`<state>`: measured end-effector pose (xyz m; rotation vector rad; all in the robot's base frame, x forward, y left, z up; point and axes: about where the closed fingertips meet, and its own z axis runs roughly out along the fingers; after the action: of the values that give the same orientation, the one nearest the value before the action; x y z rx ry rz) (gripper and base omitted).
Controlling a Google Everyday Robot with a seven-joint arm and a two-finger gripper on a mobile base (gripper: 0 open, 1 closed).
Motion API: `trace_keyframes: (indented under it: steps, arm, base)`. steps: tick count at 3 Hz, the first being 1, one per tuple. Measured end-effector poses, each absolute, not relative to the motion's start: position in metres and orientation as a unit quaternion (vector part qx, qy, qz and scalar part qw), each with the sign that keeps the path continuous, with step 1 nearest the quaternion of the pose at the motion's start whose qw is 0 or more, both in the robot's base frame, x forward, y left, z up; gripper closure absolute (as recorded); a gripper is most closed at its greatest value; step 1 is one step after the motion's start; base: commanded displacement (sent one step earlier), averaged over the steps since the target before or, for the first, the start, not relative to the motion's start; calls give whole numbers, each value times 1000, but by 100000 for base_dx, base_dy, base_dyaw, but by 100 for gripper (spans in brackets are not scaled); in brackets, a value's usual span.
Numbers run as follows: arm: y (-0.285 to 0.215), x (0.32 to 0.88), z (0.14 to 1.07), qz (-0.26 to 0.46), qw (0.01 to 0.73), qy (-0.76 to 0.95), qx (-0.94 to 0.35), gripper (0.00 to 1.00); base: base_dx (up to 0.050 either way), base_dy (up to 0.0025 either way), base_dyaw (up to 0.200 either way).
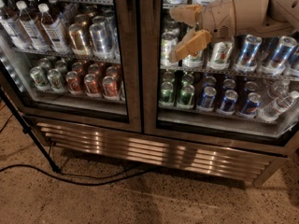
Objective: Open right fridge door
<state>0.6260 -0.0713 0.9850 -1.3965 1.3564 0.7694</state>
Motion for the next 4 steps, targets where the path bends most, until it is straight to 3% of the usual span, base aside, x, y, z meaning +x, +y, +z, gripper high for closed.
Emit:
trace_keyframes:
  steps: [4]
  arm:
    - [-70,632,1057,270,515,533,-615,0]
  base:
    - [0,0,0]
